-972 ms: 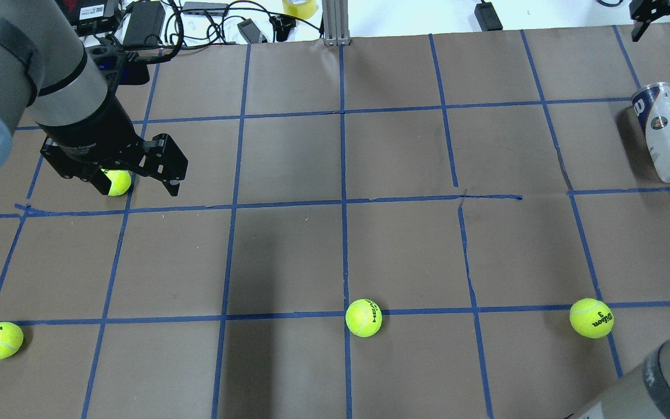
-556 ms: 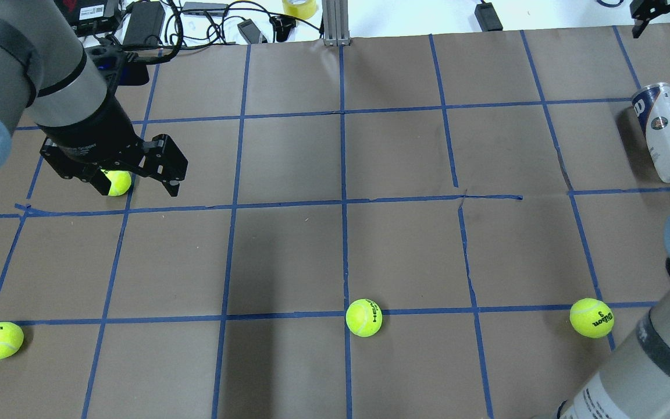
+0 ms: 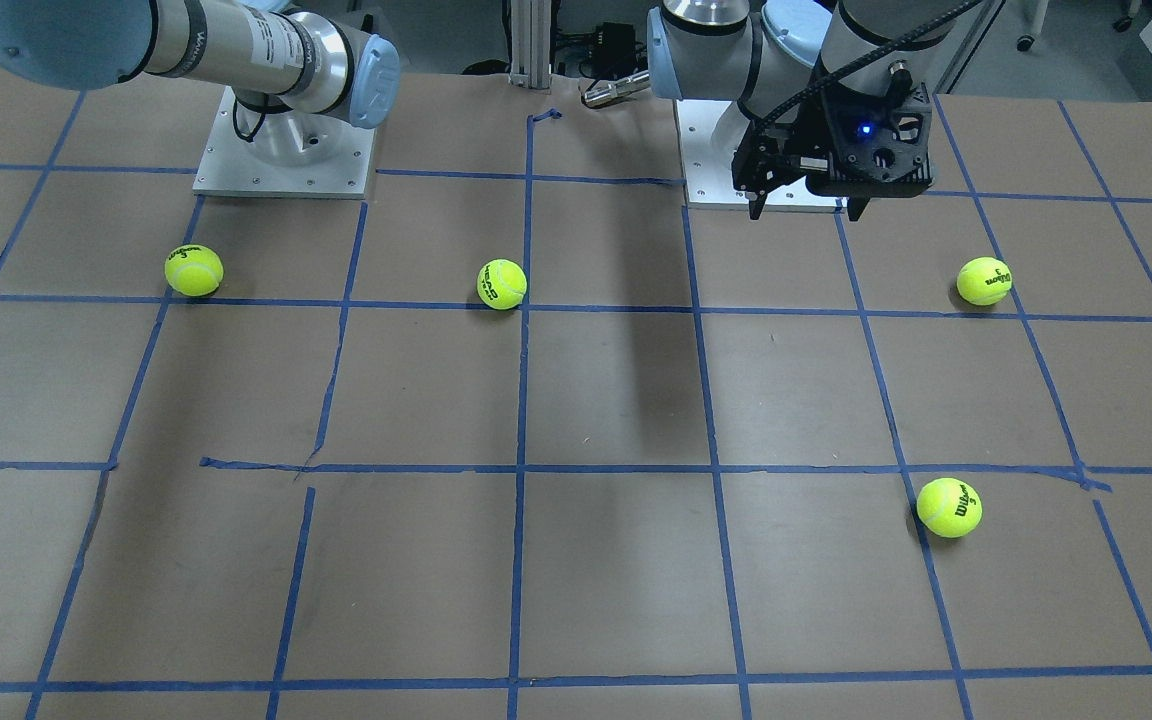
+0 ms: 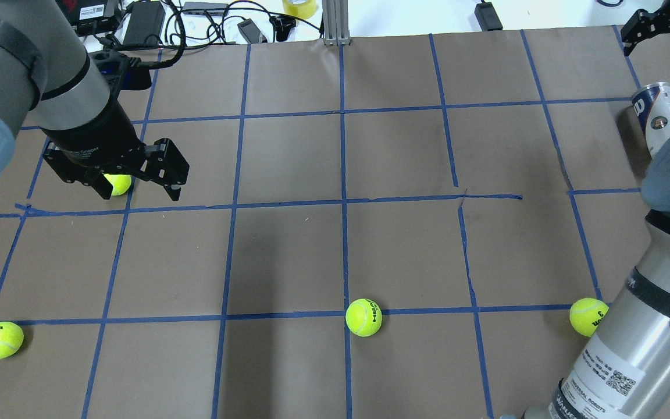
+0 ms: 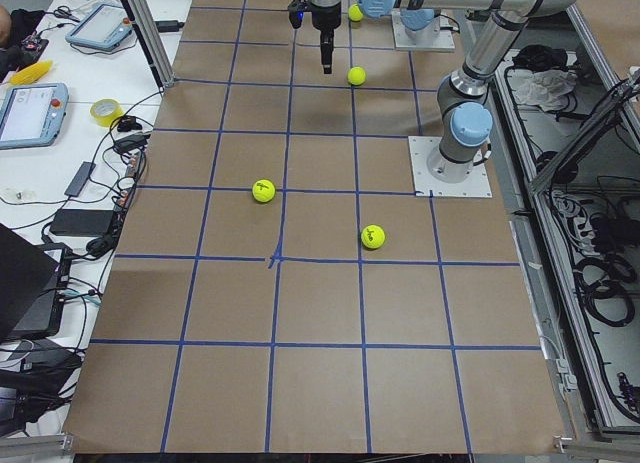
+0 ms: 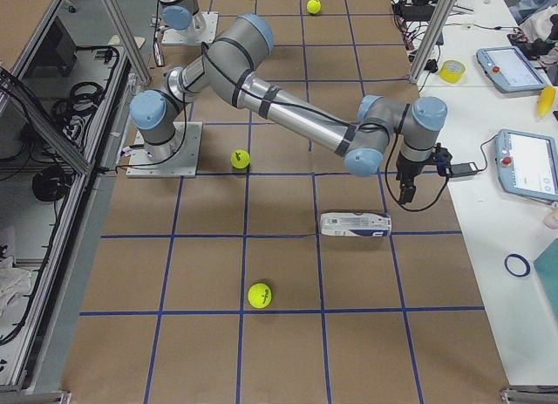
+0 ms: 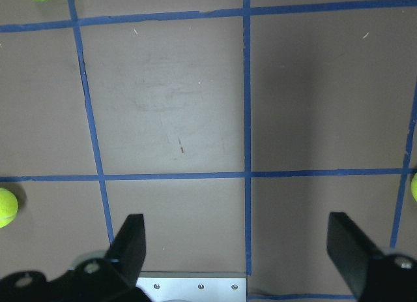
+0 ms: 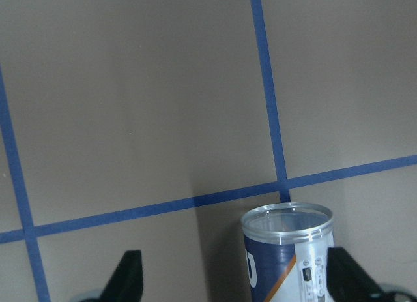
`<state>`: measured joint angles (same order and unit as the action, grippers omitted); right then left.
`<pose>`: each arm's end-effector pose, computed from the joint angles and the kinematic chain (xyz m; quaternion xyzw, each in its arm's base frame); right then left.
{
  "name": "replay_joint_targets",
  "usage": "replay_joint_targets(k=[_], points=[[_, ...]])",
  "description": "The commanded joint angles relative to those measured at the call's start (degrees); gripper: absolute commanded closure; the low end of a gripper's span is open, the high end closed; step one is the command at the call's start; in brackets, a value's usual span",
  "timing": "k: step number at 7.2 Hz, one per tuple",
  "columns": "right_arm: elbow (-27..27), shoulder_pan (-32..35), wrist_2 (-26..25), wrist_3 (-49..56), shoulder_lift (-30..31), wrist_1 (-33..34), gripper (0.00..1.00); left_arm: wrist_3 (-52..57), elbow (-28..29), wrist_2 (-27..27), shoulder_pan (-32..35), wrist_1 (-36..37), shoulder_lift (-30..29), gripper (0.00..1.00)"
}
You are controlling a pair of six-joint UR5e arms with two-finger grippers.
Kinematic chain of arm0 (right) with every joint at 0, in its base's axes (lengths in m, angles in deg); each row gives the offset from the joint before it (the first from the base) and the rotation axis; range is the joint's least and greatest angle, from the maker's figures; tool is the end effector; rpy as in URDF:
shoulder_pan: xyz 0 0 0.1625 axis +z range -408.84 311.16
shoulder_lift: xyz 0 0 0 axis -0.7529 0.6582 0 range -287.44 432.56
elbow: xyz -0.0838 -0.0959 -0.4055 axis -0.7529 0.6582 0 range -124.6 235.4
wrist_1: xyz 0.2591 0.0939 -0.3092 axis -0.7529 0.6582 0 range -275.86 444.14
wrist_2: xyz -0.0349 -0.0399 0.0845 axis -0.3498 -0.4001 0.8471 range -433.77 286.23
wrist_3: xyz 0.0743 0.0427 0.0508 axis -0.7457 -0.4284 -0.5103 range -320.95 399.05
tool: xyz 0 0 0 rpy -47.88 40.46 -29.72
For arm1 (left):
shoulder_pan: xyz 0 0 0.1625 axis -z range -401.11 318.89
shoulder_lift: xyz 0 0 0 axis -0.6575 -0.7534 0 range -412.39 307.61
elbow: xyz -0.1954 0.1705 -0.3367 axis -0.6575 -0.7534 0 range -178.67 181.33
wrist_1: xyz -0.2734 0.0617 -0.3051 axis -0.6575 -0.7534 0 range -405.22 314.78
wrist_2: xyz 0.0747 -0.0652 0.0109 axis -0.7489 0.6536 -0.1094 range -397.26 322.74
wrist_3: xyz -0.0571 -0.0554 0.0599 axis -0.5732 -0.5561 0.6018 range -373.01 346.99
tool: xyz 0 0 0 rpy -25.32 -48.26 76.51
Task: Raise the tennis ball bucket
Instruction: 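Lower the right gripper around the can's open end and close it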
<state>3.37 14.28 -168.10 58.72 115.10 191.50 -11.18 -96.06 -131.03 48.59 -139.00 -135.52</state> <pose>-0.2551 -0.7814 0.3004 -0.0652 -0.9948 0.0481 0.0617 -0.1245 -0.4340 0.4743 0.0146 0.9986 0.0381 0.0322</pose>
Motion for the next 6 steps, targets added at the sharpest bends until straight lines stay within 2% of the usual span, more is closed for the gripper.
replay_joint_targets(k=[1,6], points=[[-0.4,-1.9,0.1,7.6,-2.4,0.8,0.00,0.0,-0.2,0.2,0.0,0.2,0.0,0.00],[-0.7,-4.8,0.3,7.9,-5.7,0.7,0.00,0.0,-0.2,0.2,-0.1,0.3,0.0,0.00]])
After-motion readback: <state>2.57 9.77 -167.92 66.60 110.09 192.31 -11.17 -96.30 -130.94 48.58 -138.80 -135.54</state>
